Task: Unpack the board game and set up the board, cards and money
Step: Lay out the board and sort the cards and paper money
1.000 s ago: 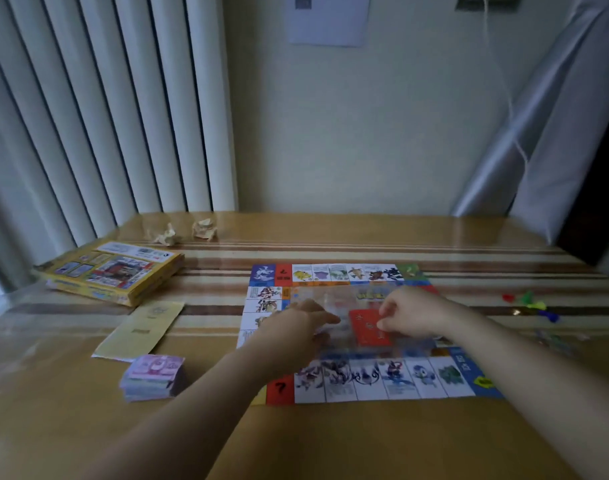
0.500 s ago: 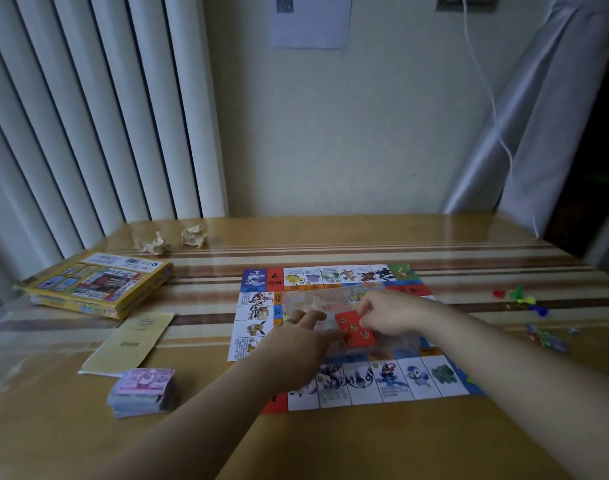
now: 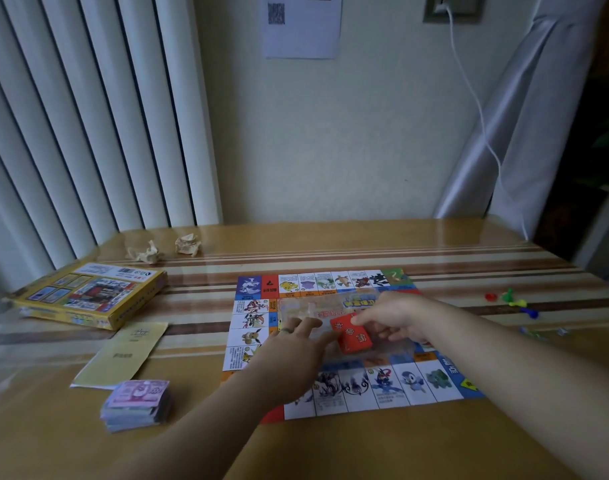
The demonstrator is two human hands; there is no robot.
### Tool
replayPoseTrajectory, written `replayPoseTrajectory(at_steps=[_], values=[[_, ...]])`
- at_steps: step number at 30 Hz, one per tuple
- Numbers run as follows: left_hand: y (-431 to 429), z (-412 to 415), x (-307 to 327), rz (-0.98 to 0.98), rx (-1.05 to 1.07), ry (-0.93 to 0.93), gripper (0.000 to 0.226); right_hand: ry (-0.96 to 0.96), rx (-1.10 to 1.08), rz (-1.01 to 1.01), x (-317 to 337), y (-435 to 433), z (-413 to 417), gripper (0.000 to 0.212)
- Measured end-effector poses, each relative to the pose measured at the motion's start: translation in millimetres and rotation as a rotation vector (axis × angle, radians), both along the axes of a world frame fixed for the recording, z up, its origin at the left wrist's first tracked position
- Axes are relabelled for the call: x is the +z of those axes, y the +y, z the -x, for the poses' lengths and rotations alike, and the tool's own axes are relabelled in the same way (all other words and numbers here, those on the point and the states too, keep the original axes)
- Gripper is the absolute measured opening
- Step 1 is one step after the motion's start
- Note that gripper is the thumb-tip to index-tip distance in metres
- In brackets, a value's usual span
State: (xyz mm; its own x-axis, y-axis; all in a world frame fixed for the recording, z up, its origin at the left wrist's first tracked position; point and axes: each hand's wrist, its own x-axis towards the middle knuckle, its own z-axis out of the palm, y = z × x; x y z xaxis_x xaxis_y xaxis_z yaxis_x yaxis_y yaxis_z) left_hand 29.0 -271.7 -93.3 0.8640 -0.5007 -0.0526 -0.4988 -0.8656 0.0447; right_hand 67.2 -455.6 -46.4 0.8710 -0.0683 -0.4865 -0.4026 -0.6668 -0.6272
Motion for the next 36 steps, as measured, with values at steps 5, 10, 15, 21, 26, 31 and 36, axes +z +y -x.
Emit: replayPoseTrajectory(at_steps=[5, 10, 15, 21, 26, 31, 36], values=[[1.4, -0.9, -5.3, 0.072, -0.007, -0.024, 0.052, 0.008, -0.006, -0.076, 2.6, 4.2, 0.8, 0.029], [7.2, 3.3, -0.1, 0.177, 0.041, -0.012, 0.069, 0.020, 0.044, -0.070, -6.2, 10.8, -0.4, 0.036], [19.4, 17.9, 0.7, -0.001, 0.275, 0.342, 0.129, -0.075, 0.138, 0.114, -15.7, 11.1, 0.1, 0.034], [22.9, 14.6, -7.1, -0.074, 0.291, 0.388, 0.123, -0.152, 0.084, 0.103, -21.4, 8.9, -6.9, 0.041], [18.8, 6.1, -6.1, -0.072, 0.307, 0.389, 0.121, -0.193, 0.059, 0.092, -19.9, 5.8, -17.1, 0.025], [15.1, -7.3, -6.3, -0.026, 0.334, 0.392, 0.123, -0.261, 0.056, 0.028, -17.8, 2.5, -28.2, 0.021], [12.1, -25.8, -7.0, -0.007, 0.336, 0.386, 0.124, -0.285, 0.019, -0.083, -13.6, 1.1, -36.7, 0.030]])
